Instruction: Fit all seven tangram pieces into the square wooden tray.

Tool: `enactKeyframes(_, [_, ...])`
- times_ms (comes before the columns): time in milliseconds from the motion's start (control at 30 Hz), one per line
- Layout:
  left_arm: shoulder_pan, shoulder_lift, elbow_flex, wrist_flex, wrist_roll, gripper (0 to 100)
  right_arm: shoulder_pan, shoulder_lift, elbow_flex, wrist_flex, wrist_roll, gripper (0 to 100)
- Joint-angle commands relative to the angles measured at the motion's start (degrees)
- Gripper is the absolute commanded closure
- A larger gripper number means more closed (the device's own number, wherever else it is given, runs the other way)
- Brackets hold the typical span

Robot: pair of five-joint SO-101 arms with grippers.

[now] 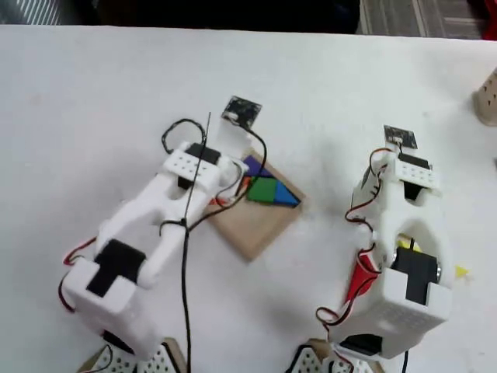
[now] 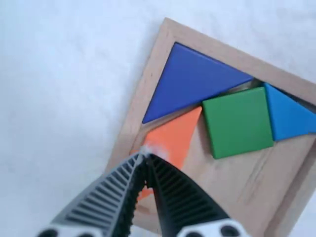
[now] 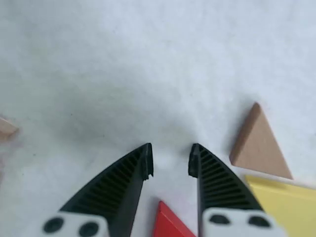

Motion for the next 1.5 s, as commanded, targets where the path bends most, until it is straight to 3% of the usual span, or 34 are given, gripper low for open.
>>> enactKeyframes(0, [5.23,-9.01,1.49,3.78,0.26,98,-0.66,-1.98,-0.26,-0.75,0.7,87.9])
enactKeyframes(167, [9.19,-9.36,8.0,-2.37,0.62,98,-0.66,-1.98,-0.26,-0.75,0.7,87.9])
enactKeyframes(467, [1.1,1.71,1.05,-4.22,0.7,98,-0.66,-1.98,-0.26,-0.75,0.7,87.9])
enactKeyframes(767, [-0.04,4.7,-3.52,-0.09,0.7,98,-0.66,-1.98,-0.26,-0.75,0.7,87.9])
enactKeyframes(1100, [7.43,-6.46,-0.7,11.52,0.62,98,-0.66,-1.98,-0.26,-0.75,0.7,87.9])
enactKeyframes(1200, [9.45,-6.64,4.75,7.65,0.44,98,-0.66,-1.98,-0.26,-0.75,0.7,87.9])
enactKeyframes(1367, [8.48,-7.25,14.95,-8.26,0.26,98,-0.57,-1.98,-0.26,-0.75,0.7,87.9])
enactKeyframes(1467, [9.71,-8.66,15.56,-6.68,0.26,98,-0.57,-1.98,-0.26,-0.75,0.7,87.9])
